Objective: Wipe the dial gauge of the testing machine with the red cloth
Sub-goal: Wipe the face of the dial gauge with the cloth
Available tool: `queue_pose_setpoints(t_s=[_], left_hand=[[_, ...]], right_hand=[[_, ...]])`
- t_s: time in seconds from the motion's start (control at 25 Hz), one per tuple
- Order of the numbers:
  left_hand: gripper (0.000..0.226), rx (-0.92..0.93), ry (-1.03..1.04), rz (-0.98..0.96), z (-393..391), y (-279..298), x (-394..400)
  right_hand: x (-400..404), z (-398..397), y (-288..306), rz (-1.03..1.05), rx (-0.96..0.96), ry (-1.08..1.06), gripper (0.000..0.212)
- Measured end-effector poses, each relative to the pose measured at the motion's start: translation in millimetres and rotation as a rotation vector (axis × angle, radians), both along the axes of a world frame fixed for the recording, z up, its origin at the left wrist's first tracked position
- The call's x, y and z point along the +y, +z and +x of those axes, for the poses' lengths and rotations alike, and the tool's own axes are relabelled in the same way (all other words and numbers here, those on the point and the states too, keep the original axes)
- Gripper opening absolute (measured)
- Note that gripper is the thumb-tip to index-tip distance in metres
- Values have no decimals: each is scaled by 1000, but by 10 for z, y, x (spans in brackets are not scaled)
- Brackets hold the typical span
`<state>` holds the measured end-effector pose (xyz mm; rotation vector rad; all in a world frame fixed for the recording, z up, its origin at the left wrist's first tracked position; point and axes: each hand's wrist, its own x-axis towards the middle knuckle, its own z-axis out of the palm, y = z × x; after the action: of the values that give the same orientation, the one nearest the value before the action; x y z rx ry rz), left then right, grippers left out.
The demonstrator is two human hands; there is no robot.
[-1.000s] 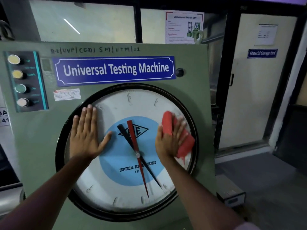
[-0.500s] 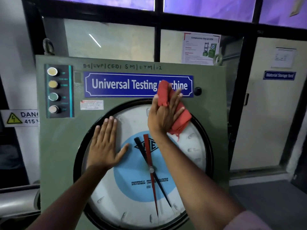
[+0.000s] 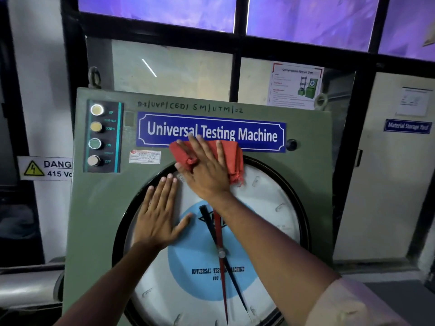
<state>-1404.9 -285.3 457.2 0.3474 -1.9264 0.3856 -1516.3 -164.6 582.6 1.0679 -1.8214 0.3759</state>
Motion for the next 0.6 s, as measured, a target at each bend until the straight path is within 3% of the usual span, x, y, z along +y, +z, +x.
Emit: queue_pose_setpoints(t_s=[0.28, 0.6], left_hand=[[99, -49, -4, 25, 7, -4, 1], [100, -53, 3, 32, -2, -28, -10]], right_hand=[[862, -581, -131, -276, -372, -210, 63], [1724, -882, -1177, -625, -732, -404, 67]])
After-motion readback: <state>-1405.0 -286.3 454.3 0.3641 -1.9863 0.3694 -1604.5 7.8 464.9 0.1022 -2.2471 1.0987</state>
